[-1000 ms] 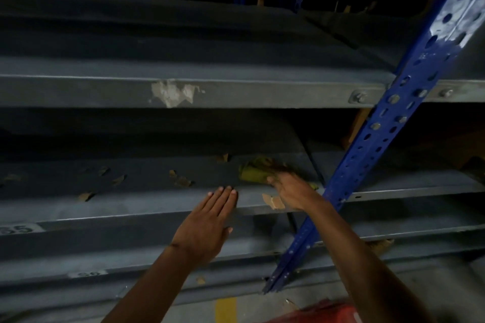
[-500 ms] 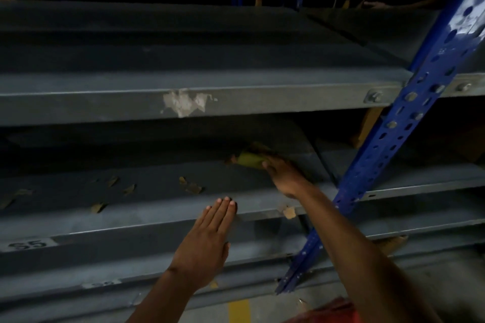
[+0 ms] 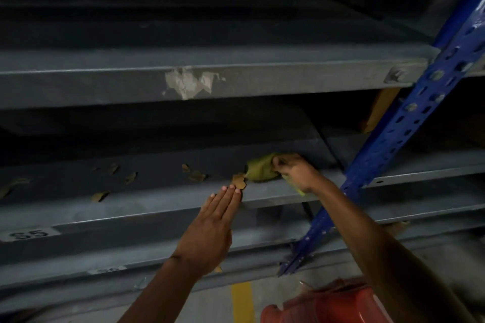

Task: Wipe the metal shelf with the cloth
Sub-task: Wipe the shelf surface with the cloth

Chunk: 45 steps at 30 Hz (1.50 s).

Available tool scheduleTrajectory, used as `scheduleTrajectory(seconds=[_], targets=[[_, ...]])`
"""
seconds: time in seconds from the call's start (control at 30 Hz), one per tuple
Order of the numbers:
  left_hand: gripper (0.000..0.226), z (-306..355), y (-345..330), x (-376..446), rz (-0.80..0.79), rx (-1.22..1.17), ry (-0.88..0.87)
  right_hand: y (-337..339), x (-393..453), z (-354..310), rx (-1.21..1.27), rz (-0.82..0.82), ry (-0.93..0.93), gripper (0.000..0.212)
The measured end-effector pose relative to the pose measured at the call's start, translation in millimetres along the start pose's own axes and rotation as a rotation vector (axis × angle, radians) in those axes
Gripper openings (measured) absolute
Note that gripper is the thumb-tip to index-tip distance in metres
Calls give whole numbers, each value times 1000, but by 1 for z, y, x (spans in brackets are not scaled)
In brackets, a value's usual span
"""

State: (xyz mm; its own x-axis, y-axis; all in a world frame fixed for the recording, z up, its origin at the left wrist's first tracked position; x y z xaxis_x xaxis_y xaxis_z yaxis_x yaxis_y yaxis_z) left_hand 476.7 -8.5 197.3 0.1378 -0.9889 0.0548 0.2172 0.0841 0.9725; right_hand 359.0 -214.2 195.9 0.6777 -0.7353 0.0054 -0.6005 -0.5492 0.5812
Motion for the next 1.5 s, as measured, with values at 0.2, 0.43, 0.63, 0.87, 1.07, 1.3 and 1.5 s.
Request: scheduleTrajectory(seconds=[0.2,0.43,0.63,0.87,1.07,1.3,1.5], targets=[[91,1,2,-2,-6,14,-25,17,18,-17,-29,136,-15,46],[83,-3,15,-9,49,14,-86,-23,21,-51,-431,-154,220,49],[49,-42,42,-35,228,45,-30,-30,31,-55,-468,-196,179,52],[63,-47,39,-28,188,-16,11,-56,16,-56,-252,-246,184,46],[66,-47,34,-29,108,-14,24,-54,30,-69,-243,-196,140,49],[67,-45,42,-30,134,30,-11,-67,34,-78,-319,-235,199,47],[68,-42,46,-31,186,-28,-3,-24,13,-39,-212,-122,29,50]])
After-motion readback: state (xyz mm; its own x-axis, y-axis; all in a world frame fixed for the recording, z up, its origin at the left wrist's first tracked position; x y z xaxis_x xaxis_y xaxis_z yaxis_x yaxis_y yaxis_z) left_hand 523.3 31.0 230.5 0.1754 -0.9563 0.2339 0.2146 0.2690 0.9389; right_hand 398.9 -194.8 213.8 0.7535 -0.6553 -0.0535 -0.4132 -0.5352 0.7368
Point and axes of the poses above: each hand's wrist, its own x-axis towards the middle knuckle, its own y-axis out of the back of the hand, z = x × y, the point moved 9 cm from there along x, towards the middle knuckle, and after that the axes turned 11 degrees about y, right-handed, at the moved point
